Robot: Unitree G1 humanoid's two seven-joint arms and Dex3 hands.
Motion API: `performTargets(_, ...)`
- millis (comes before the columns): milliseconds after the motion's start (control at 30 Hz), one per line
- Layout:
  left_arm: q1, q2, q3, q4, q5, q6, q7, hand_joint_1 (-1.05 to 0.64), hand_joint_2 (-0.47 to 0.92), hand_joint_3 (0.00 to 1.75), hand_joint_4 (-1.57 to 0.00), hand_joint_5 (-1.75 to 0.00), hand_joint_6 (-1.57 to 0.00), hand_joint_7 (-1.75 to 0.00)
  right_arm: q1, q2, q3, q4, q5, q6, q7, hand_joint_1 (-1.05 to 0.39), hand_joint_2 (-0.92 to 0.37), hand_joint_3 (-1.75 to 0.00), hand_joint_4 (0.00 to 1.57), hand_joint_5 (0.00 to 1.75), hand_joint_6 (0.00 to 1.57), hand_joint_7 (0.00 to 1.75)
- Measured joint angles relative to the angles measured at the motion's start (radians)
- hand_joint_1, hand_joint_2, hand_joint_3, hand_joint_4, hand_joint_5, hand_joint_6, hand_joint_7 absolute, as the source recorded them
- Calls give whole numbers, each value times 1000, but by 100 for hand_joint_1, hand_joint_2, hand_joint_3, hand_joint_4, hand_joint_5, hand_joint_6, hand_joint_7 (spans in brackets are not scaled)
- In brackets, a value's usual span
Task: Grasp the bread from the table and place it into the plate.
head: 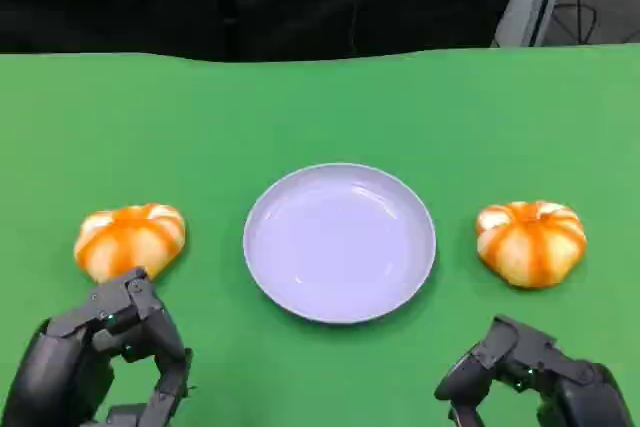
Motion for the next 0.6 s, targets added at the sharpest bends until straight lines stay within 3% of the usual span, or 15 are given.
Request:
performTargets(333, -2, 1, 0, 1, 7, -1, -1, -2, 34, 131, -83, -175, -68, -170, -2, 1, 0, 0, 0, 0, 0, -11, -36, -128, 69, 160, 76, 134)
performTargets(467, -1, 4, 2, -5, 5, 22, 0, -5, 49, 110, -75, -175, -68, -160, -2, 2, 0, 0, 0, 0, 0, -12, -36, -127, 69, 160, 76, 133)
performTargets(533, 5, 6, 4, -28, 10, 60, 11, -5, 61, 94, -64, -172, -63, -147, -2, 2, 0, 0, 0, 0, 0, -12, -36, -127, 69, 160, 76, 133)
performTargets(600, 9, 14, 9, -55, 15, 106, 18, -5, 63, 87, -57, -165, -61, -137, 0, 3, 1, 0, 0, 0, 0, -12, -36, -127, 69, 160, 76, 133)
